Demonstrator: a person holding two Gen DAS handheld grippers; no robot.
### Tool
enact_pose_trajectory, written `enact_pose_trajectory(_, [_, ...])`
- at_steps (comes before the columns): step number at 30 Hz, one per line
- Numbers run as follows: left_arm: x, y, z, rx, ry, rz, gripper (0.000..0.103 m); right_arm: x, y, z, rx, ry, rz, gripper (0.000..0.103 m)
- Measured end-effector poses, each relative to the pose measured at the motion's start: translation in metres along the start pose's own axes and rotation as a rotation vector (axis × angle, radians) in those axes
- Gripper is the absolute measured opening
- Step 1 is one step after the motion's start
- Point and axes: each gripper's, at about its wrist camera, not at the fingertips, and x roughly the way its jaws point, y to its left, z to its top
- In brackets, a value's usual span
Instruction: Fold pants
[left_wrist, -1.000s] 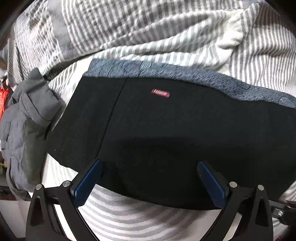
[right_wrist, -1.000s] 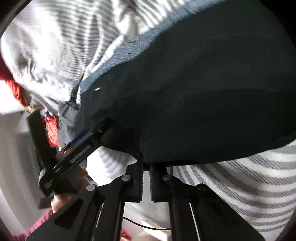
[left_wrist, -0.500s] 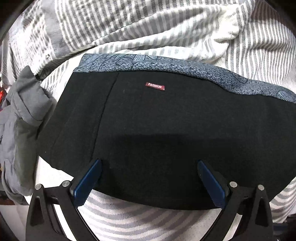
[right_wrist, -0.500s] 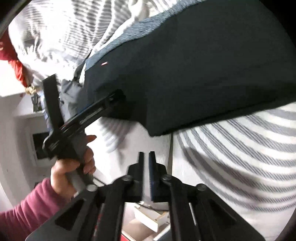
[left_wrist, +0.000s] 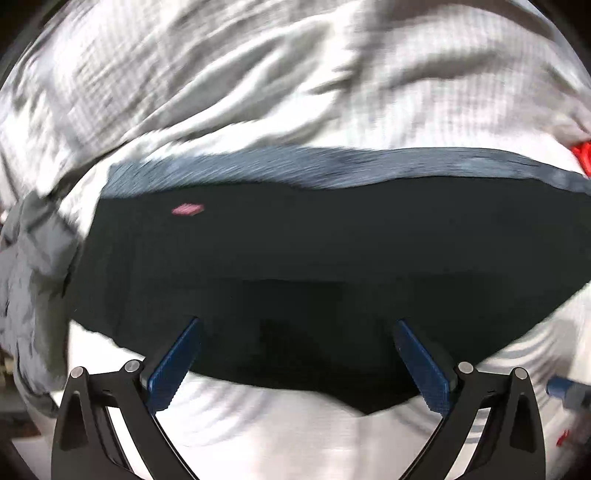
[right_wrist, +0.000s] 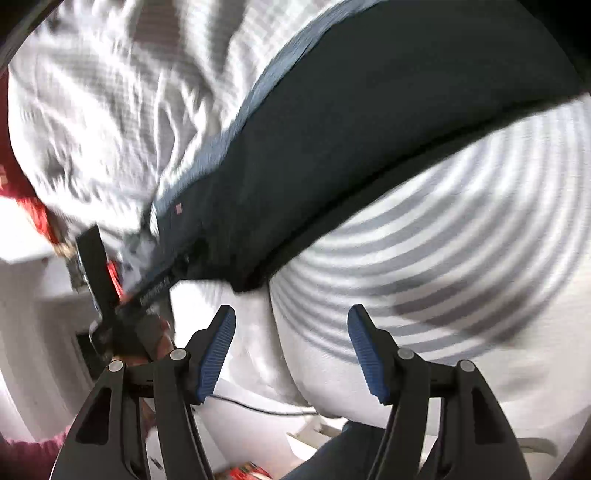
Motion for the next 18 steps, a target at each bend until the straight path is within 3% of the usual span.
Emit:
enact_pose_trajectory(5, [-0.016, -0.072, 0.021, 0.076, -0.028, -0.065, 0.103, -0.064, -0.044, 0.019, 0.093, -0.200, 0.077, 0.068])
enact_pose_trajectory(10, [-0.026, -0.147, 0.041, 0.117, -0.046, -0.124, 0.103, -0.129, -0.100, 0.034, 0.206, -0.432, 0.092, 0.068])
enact_pose_trajectory(13, [-0.027, -0.181, 0.051, 0.141, -0.048, -0.136, 0.103, -0.155, -0.123, 0.042, 0.252, -0.496, 0.049, 0.068])
enact_pose_trajectory(18, [-0.024, -0.240, 0.066, 0.200, -0.049, -0.128, 0.103, -0.195, -0.151, 0.070, 0.265, -0.572, 0.058, 0.068])
